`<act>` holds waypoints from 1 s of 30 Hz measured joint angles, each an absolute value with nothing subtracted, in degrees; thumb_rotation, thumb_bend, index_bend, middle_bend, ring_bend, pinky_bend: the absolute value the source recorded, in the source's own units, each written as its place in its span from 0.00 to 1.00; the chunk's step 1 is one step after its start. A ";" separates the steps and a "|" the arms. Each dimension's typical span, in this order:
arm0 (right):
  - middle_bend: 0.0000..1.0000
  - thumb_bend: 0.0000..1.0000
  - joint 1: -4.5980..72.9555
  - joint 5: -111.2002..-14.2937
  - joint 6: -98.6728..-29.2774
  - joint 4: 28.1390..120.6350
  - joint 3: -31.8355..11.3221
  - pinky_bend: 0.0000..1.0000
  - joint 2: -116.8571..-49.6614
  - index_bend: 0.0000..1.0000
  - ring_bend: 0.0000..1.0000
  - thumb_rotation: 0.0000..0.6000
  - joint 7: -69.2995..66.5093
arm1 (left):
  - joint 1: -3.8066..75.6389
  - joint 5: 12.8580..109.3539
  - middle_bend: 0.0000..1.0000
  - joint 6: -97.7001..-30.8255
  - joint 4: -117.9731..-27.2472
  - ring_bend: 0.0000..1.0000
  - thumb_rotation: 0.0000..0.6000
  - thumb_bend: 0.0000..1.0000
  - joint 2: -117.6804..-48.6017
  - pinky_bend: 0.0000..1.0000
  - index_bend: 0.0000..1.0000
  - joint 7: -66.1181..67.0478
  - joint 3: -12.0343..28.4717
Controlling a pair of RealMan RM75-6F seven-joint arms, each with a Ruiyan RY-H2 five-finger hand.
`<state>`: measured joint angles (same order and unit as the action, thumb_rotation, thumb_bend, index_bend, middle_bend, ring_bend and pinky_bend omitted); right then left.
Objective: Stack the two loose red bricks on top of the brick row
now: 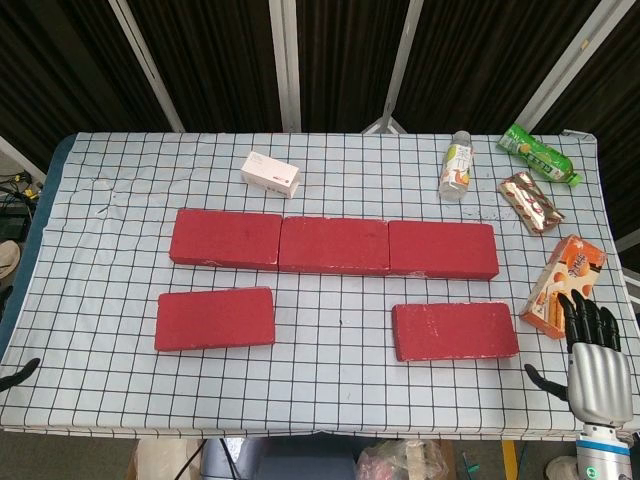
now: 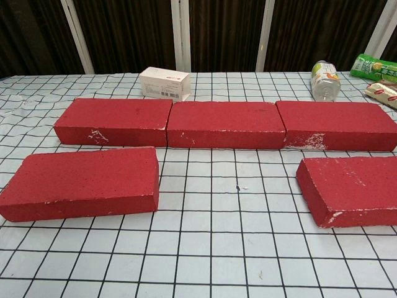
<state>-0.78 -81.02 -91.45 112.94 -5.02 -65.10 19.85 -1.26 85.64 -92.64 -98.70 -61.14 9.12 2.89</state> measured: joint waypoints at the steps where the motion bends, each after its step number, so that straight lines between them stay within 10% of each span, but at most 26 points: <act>1: 0.00 0.15 -0.79 -81.05 -91.43 112.96 -4.98 0.00 -65.10 0.00 0.00 1.00 19.87 | -1.28 85.66 0.04 -92.68 -98.70 0.03 1.00 0.00 -61.13 0.21 0.05 9.09 2.89; 30: 0.00 0.15 5.71 -78.22 -72.73 116.02 0.26 0.00 -59.63 0.00 0.00 1.00 20.98 | -1.63 85.93 0.04 -92.91 -99.18 0.03 1.00 0.00 -61.00 0.21 0.05 9.11 2.69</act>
